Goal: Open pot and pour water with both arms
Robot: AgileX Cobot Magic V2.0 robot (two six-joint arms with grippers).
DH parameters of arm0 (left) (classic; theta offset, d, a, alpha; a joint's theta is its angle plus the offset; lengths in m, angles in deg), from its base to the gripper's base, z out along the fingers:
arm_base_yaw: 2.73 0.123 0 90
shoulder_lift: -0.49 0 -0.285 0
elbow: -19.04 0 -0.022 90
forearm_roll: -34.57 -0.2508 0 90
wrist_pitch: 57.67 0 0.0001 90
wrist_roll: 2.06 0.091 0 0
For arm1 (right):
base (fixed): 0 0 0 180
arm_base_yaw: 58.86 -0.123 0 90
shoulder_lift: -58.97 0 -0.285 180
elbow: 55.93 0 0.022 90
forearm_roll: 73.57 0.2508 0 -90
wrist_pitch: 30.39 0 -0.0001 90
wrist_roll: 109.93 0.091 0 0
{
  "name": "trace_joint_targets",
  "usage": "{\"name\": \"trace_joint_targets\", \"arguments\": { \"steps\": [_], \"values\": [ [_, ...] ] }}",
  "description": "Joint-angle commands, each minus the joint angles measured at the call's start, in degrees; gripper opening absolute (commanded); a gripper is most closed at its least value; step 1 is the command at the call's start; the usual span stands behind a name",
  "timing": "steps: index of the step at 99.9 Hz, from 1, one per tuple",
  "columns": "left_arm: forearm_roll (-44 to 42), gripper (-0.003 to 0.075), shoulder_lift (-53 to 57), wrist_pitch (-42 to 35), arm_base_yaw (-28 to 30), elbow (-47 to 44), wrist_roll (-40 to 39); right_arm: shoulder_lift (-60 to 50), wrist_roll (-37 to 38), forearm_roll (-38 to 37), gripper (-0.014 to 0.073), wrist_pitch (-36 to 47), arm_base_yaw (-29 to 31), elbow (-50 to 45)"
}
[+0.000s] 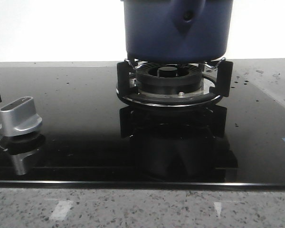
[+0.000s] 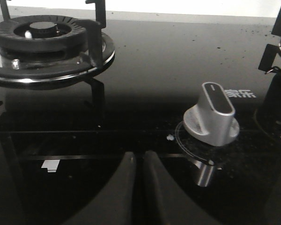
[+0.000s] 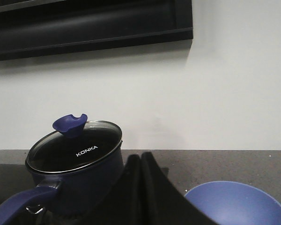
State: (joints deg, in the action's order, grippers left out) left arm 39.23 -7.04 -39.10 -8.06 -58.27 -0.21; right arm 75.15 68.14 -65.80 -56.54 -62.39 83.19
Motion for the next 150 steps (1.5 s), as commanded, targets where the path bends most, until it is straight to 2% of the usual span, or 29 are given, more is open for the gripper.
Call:
{"name": "trace_joint_targets", "arguments": {
  "steps": [1,119,125,133,150],
  "values": [
    [0.56,-0.0020,1.53,-2.33,0.54,-1.84,-0.72,0.73,-0.49,0.08,-0.0069,4.27,-0.16,1.09],
    [0.61,-0.0020,1.53,-2.33,0.64,-1.74,-0.72,0.49,-0.49,0.08,-0.0070,4.36,-0.05,0.46],
    [0.70,-0.0020,1.53,-2.33,0.64,-1.74,-0.72,0.49,-0.49,0.08,-0.0069,4.36,0.06,-0.97],
    [0.70,-0.0020,1.53,-2.33,0.64,-1.74,-0.72,0.49,-0.49,-3.68,-0.0069,6.00,0.77,-4.75],
    [0.70,-0.0020,1.53,-2.33,0.64,-1.74,-0.72,-0.80,2.66,-6.07,-0.0069,13.32,4.59,-15.95]
  ]
}}
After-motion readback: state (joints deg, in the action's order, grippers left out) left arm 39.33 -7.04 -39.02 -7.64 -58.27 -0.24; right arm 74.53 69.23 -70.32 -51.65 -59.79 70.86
